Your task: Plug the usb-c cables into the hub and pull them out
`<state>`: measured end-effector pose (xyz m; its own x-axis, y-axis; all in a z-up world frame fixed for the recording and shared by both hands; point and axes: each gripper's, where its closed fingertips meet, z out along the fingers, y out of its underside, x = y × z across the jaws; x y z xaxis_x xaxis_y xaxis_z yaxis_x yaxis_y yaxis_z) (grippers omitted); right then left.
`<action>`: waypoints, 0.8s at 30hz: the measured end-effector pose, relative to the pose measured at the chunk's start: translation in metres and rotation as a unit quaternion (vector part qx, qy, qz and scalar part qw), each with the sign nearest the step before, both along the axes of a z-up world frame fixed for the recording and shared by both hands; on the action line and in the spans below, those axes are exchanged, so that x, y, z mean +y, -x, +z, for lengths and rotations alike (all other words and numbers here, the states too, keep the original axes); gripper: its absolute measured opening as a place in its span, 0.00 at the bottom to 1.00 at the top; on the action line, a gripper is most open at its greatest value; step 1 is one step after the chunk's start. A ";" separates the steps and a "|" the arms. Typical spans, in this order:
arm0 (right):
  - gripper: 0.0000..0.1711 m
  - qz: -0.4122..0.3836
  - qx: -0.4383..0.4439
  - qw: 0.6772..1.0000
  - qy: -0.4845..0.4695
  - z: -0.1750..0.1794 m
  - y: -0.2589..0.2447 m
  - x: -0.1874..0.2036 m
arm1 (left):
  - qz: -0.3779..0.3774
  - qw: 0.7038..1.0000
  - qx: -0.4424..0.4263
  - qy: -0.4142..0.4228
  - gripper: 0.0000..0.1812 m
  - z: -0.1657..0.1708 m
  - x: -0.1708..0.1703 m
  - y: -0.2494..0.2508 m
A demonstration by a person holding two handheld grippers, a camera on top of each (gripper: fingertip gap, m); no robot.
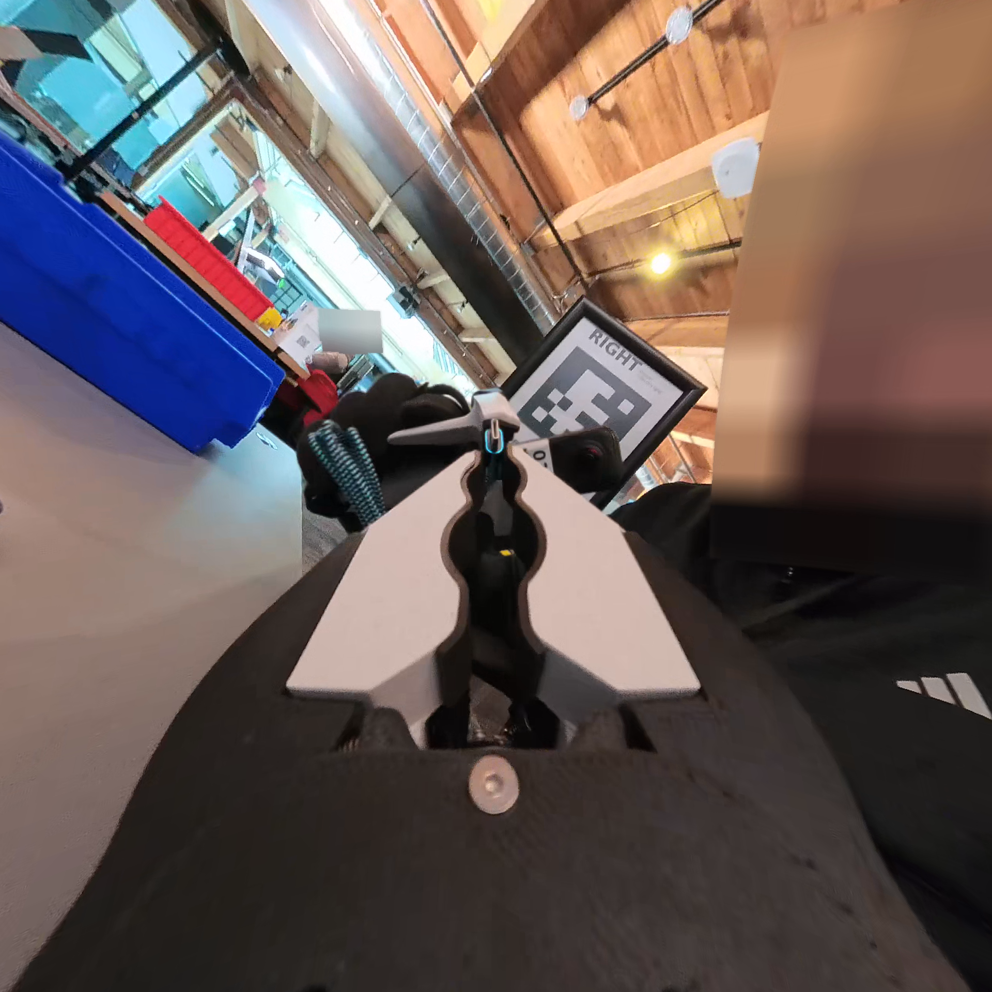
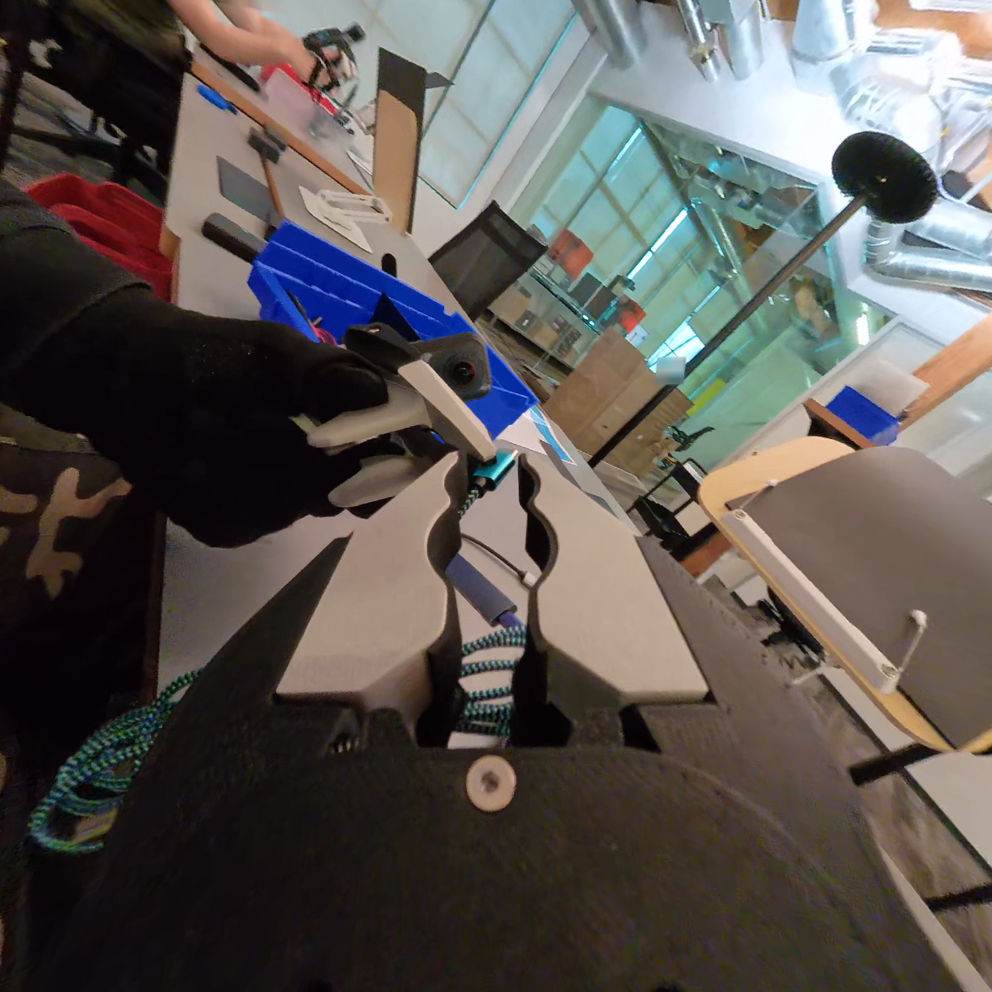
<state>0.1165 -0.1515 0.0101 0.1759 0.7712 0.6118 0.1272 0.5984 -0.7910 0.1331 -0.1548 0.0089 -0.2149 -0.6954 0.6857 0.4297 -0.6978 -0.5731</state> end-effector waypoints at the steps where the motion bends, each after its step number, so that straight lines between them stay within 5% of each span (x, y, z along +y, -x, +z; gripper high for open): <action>1: 0.08 -0.010 0.001 1.000 -0.001 -0.001 0.000 0.001 | 0.003 1.000 -0.007 0.001 0.02 -0.001 0.001 0.000; 14: 0.05 -0.060 -0.005 0.997 -0.050 -0.005 -0.007 0.005 | 0.010 0.998 -0.054 0.031 0.02 -0.004 0.005 -0.003; 24: 0.03 0.000 -0.075 0.997 -0.005 -0.028 -0.009 0.003 | 0.026 0.998 0.057 0.028 0.04 -0.018 0.007 -0.001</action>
<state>0.1259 -0.1484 -0.0183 0.0818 0.7654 0.6383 0.2447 0.6054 -0.7574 0.1340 -0.1483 -0.0090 -0.0984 -0.6641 0.7412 0.3998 -0.7084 -0.5816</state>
